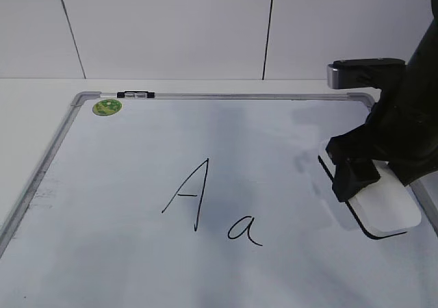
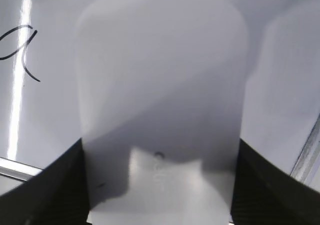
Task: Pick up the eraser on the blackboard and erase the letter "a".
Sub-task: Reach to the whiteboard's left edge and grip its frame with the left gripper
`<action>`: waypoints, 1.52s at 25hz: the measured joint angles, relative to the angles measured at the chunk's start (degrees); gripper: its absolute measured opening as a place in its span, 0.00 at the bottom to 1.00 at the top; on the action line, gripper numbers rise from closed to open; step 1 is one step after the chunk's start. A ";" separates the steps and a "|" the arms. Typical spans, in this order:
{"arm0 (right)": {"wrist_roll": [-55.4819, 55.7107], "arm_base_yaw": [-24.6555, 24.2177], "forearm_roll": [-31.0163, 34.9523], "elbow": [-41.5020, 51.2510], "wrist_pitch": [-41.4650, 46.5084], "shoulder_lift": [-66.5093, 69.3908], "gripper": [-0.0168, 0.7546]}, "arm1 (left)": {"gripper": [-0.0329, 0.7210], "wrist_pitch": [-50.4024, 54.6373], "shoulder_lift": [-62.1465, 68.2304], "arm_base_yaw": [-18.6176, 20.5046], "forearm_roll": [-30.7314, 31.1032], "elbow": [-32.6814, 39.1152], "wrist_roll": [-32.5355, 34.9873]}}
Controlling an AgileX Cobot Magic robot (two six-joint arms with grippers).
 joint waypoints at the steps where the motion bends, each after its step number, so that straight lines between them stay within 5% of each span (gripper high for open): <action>1: 0.00 0.00 -0.11 0.00 0.10 0.00 0.75 | 0.36 -0.10 1.02 0.00 -0.05 0.00 0.00; 11: 0.00 0.13 -0.20 -0.13 0.77 0.00 0.75 | 0.36 -4.89 21.08 0.00 -0.44 -2.42 0.00; 22: 0.00 0.13 -0.01 -0.13 0.91 0.00 0.75 | 0.36 -13.90 50.47 0.00 -3.42 -15.49 0.00; 38: 0.00 0.13 0.12 -0.13 1.15 0.00 0.75 | 0.36 -12.47 91.91 0.00 -4.52 -38.17 0.00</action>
